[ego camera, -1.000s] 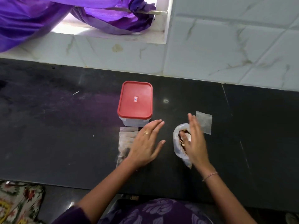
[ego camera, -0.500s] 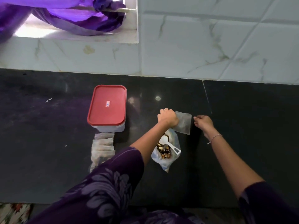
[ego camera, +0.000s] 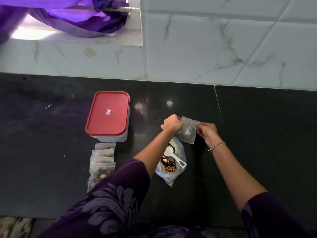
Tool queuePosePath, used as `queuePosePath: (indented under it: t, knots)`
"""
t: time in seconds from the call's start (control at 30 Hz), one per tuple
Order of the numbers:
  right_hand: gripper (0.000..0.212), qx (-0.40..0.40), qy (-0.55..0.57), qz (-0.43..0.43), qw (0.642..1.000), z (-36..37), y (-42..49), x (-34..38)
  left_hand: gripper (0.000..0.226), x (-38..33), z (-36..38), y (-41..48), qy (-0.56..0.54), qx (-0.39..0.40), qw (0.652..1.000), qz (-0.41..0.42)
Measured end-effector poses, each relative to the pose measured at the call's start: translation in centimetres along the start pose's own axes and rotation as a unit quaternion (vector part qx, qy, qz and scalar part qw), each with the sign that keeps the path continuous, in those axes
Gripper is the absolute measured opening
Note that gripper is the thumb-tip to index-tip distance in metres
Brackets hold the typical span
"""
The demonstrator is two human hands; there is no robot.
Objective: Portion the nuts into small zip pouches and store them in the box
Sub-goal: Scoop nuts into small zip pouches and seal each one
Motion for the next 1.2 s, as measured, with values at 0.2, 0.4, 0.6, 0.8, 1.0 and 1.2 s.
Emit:
queuePosePath:
  t: [0.2, 0.4, 0.6, 0.8, 1.0, 1.2]
  knots:
    - [0.02, 0.024, 0.053, -0.053, 0.997, 0.4, -3.6, 3.4, 0.011, -0.4, -3.9, -1.4, -0.145, -0.11, 0.983, 0.029]
    - [0.02, 0.078, 0.05, -0.101, 0.991, 1.6, -10.0, 6.0, 0.016, -0.4, -7.3, -3.6, -0.2, -0.139, 0.967, 0.076]
    - [0.032, 0.137, 0.035, -0.081, 0.987, 3.4, -15.5, 4.8, 0.012, 1.3, -9.3, -6.1, -0.194, -0.1, 0.966, 0.139]
    - [0.029, 0.221, -0.073, -0.087, 0.969, 6.6, -18.5, 4.5, 0.006, 2.2, -10.4, -8.5, -0.104, -0.05, 0.971, 0.208]
    - [0.023, 0.232, -0.067, -0.103, 0.965, 8.0, -19.6, 3.9, 0.005, 3.3, -11.9, -10.7, -0.127, -0.055, 0.964, 0.228]
    - [0.012, 0.113, -0.126, -0.226, 0.959, 7.0, -20.5, 5.3, 0.015, 6.1, -14.5, -14.4, -0.148, -0.271, 0.921, 0.238]
Point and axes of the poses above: each hand's wrist, its own y-axis towards the middle knuckle, its own z-axis out of the palm, x = y × z, the point moved 10 cm from there along y, towards the middle knuckle, and after that the axes turned 1 degree about -z, right-handed, at the moved point
